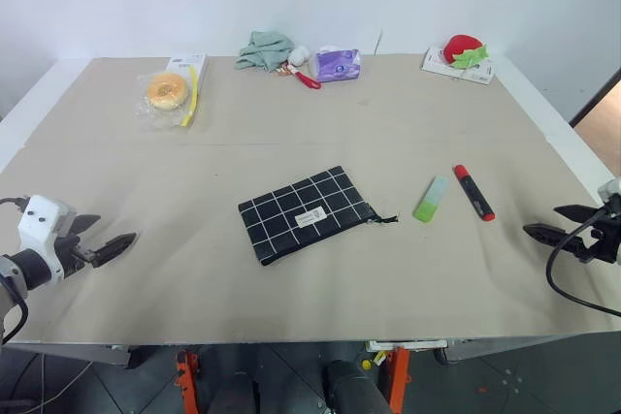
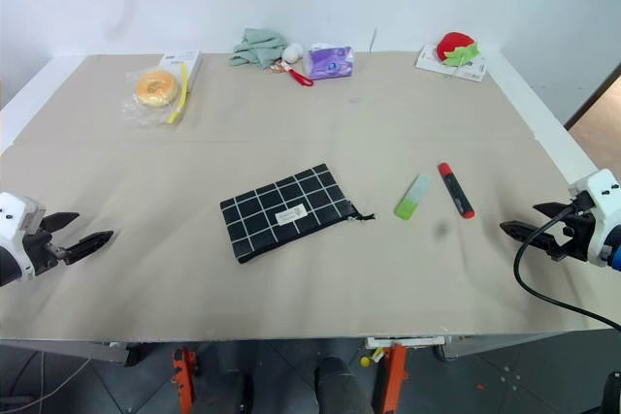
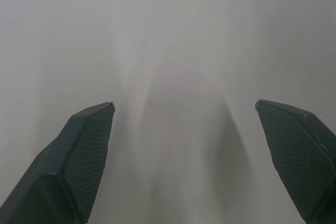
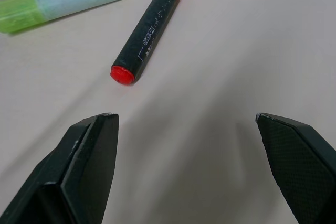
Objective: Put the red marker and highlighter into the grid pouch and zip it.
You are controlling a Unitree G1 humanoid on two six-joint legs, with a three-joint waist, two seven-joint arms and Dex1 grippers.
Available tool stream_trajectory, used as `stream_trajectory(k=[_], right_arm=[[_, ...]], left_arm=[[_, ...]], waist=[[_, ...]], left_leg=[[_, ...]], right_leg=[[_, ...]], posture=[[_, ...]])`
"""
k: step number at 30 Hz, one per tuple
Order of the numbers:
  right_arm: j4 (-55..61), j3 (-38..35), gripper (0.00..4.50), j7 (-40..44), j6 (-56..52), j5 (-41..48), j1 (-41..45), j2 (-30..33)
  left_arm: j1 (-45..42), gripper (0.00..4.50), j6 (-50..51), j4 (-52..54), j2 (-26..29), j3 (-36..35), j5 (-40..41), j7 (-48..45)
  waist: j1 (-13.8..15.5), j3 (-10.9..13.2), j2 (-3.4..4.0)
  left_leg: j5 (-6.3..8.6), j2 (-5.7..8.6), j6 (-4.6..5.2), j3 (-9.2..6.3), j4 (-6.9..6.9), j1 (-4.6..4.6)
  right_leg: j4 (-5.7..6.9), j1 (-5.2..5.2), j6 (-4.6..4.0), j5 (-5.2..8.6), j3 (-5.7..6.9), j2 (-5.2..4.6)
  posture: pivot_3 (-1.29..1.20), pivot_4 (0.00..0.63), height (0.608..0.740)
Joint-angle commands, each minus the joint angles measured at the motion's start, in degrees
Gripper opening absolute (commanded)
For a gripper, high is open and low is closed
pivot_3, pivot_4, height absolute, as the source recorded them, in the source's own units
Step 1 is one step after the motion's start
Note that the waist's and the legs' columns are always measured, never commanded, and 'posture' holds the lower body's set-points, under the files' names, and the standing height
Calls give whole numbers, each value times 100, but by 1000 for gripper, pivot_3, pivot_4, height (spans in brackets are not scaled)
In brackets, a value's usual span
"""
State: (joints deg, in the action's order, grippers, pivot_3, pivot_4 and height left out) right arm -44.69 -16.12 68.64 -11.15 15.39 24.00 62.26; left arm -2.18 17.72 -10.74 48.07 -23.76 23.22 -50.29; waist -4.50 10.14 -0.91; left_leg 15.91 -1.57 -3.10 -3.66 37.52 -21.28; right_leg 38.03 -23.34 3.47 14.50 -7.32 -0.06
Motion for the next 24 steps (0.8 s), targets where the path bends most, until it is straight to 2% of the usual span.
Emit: stream_trajectory(k=[1,24], right_arm=[[-28,-123,4500,65,89,31,124,169],[-235,-68,4500,142,193,23,322,68]], left_arm=[[-89,4435,-46,-55,103,-193,45,-4],[-113,4435,-7,-57,92,-295,97,22]], waist=[[0,0,0],[-2,0,0]], left_leg=[[0,0,0,0,0,0],[0,0,0,0,0,1]], right_leg=[[0,0,0,0,0,0],[2,0,0,0,-1,0]], posture=[[0,150,740],[0,150,740]])
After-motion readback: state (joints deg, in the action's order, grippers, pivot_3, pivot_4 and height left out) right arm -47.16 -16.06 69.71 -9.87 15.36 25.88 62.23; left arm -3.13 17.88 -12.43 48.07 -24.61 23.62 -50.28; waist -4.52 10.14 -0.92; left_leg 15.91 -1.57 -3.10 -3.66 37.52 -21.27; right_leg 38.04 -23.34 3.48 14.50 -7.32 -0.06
